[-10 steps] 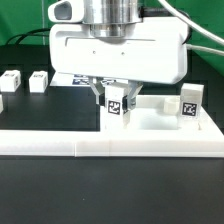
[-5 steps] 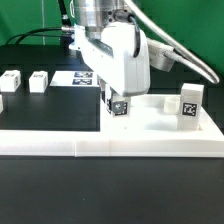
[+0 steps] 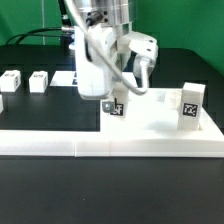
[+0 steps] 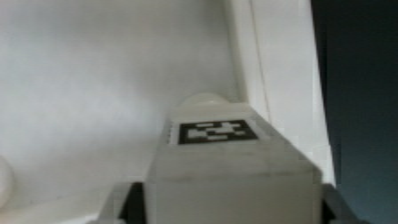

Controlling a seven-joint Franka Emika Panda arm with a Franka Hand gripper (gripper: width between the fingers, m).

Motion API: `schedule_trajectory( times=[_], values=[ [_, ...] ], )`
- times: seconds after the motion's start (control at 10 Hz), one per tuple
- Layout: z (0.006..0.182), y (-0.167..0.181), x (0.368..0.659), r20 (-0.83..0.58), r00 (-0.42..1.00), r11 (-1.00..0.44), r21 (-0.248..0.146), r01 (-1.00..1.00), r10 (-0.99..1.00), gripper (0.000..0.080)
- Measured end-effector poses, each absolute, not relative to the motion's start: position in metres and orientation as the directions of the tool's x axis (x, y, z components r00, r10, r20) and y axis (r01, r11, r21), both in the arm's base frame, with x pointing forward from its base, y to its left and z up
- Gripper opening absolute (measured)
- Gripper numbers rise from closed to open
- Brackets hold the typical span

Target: Assemble square table

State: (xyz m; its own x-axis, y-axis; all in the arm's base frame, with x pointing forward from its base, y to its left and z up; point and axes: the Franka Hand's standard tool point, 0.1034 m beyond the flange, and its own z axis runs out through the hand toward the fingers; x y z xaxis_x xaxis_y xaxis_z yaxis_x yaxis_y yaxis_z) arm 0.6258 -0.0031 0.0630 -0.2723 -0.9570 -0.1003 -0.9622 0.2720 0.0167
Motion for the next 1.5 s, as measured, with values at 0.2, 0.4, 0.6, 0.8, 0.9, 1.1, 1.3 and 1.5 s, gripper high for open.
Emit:
schedule_trajectory(
  times=[0.2, 0.4, 0.6, 0.8, 0.9, 1.1, 1.3, 1.5],
  values=[
    [0.0632, -0.003, 0.6257, -0.095, -0.334, 0.334, 0.022, -0.942, -0.938, 0.0293],
    [0.0634, -0.0028, 0.6254, -0.089, -0.399, 0.399, 0.027, -0.917, -0.912, 0.0295],
    [0.0633, -0.0026, 0.6249, -0.08, -0.442, 0.441, 0.029, -0.897, -0.893, 0.0298],
    [0.0634, -0.0042, 0.6228, -0.067, -0.52, 0.518, 0.036, -0.854, -0.852, 0.0307],
    [0.0635, -0.0045, 0.6221, -0.062, -0.528, 0.527, 0.037, -0.849, -0.847, 0.0307],
    [0.0638, -0.0047, 0.6217, -0.058, -0.531, 0.53, 0.037, -0.848, -0.845, 0.031],
    [0.0631, -0.0043, 0.6214, -0.059, -0.514, 0.513, 0.037, -0.858, -0.856, 0.031],
    [0.0626, -0.004, 0.6212, -0.059, -0.492, 0.491, 0.036, -0.871, -0.869, 0.0544]
  ],
)
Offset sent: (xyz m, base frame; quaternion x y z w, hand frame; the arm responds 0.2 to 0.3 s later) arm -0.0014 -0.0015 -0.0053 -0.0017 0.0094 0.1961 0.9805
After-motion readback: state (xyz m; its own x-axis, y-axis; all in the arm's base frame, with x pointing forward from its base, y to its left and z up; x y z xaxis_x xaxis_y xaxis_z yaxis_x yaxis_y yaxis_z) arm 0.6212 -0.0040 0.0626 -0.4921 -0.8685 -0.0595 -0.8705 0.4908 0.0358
